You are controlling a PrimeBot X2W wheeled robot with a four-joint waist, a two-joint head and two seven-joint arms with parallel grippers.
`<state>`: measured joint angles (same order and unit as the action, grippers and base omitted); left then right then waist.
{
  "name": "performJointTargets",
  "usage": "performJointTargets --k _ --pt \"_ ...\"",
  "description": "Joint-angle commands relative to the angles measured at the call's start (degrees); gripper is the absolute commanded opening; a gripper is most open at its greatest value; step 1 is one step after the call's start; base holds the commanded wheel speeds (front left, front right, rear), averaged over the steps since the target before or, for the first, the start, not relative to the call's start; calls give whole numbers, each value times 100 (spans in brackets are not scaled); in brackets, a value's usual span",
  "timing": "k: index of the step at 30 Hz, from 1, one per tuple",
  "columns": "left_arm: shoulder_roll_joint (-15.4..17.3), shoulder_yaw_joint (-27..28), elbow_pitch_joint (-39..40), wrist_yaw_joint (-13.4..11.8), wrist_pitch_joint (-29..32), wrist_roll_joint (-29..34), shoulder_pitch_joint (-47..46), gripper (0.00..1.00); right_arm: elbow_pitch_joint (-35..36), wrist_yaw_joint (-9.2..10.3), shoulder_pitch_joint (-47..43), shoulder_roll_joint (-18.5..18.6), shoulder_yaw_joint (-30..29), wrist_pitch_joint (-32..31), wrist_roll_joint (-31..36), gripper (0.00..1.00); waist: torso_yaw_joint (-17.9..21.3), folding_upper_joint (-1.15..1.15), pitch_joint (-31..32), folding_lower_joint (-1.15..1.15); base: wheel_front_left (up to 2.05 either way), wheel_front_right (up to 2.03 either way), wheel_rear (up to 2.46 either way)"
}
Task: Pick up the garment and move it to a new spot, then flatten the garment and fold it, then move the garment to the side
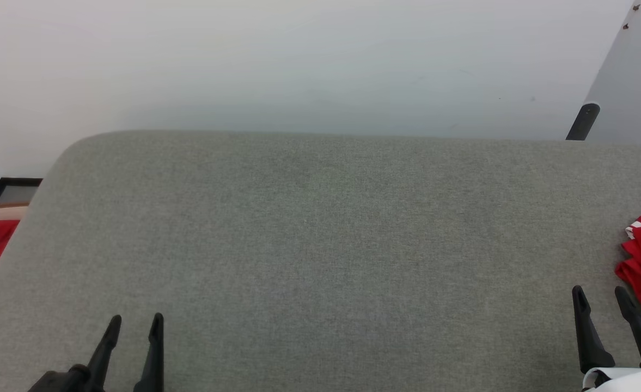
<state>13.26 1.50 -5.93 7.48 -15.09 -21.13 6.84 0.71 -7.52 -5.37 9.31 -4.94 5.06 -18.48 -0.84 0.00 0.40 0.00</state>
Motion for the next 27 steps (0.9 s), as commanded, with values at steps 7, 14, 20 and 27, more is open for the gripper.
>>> performJointTargets --k 7,14,20,27 --pt "-21 49 -11 1 1 -50 -13 0 -11 0 5 -35 50 25 -27 0 9 0 -13 0 0 0 0" --pt "-196 8 -286 0 68 -291 59 0 -332 0 12 -146 64 -38 -262 0 12 0 -16 0 0 0 0" --pt "-260 45 -327 0 239 -874 -61 0 -425 0 114 -187 43 -134 -864 0 15 0 -18 0 0 0 0" --pt "-330 86 -374 0 425 -1499 -192 0 -525 1 225 -231 22 -236 -1511 0 19 0 -20 0 0 0 0"
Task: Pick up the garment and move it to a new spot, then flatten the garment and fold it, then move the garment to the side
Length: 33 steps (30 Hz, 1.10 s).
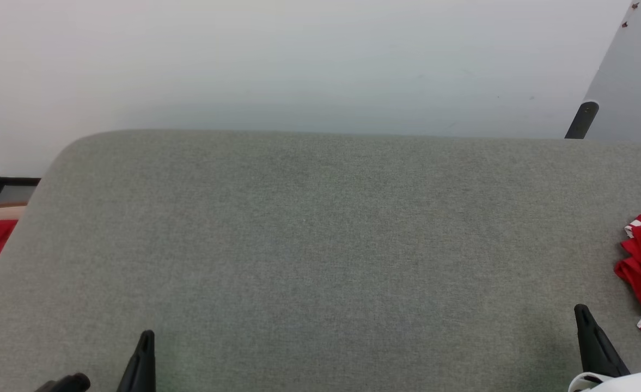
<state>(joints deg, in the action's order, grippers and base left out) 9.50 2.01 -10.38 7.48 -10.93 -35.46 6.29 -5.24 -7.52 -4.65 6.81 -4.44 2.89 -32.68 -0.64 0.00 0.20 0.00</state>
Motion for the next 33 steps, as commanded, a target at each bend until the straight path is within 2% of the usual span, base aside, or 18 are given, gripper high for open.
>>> performJointTargets --k 1,33 --pt "36 41 65 0 34 -151 -153 0 55 1 168 13 -30 -33 -182 0 0 0 0 0 0 0 0" --pt "-236 200 -103 1 724 -2424 -615 0 -318 2 567 -151 -110 -404 -2540 0 19 0 -11 0 0 0 0"
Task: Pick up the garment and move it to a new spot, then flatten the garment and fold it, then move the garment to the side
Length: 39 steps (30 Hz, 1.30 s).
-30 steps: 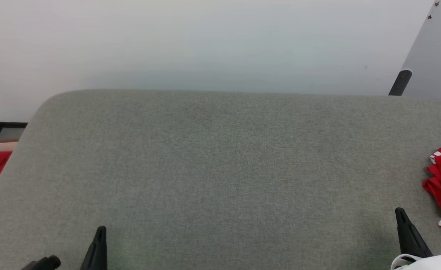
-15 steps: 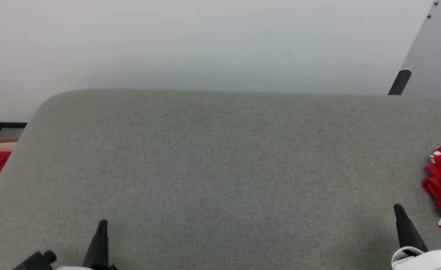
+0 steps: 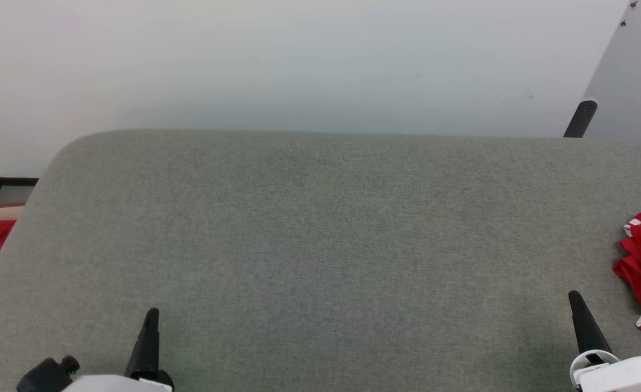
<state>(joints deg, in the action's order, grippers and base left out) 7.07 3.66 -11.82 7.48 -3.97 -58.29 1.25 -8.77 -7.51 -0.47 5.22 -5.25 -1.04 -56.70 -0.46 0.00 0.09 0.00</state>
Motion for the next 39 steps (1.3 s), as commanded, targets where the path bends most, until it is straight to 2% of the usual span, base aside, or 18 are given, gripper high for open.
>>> performJointTargets --k 1,39 --pt "-1 38 36 1 44 -201 -125 0 25 1 162 3 -32 -23 -205 0 1 0 -1 0 0 0 0" --pt "-232 179 -107 2 621 -2039 -506 0 -290 1 483 -137 -94 -333 -2119 0 23 0 -13 0 0 0 0"
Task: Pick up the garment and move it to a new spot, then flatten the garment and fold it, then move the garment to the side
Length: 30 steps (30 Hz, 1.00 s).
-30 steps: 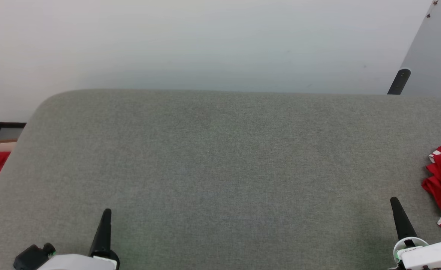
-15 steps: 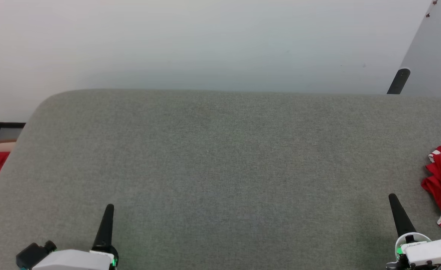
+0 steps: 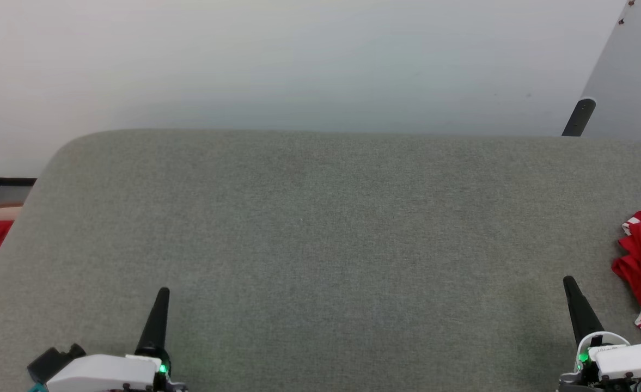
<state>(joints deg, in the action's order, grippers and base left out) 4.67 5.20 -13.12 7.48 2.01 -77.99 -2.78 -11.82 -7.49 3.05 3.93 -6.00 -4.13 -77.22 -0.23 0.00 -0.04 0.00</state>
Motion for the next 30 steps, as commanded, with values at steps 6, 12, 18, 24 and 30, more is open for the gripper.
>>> performJointTargets --k 6,12,18,24,30 --pt "-24 43 2 2 98 -323 -153 0 -27 -2 163 -21 -27 -63 -346 0 4 0 -2 0 0 0 0" --pt "-57 62 -16 2 174 -553 -199 0 -69 -2 204 -41 -35 -101 -579 0 7 0 -4 0 0 0 0" --pt "-89 79 -38 2 242 -771 -238 0 -112 -1 246 -58 -42 -141 -807 0 11 0 -6 0 0 0 0" --pt "-116 97 -56 2 315 -999 -289 0 -149 -1 271 -78 -48 -179 -1051 0 14 0 -8 0 0 0 0" --pt "-145 114 -74 2 378 -1190 -316 0 -184 -1 314 -94 -54 -208 -1249 0 18 0 -11 0 0 0 0"
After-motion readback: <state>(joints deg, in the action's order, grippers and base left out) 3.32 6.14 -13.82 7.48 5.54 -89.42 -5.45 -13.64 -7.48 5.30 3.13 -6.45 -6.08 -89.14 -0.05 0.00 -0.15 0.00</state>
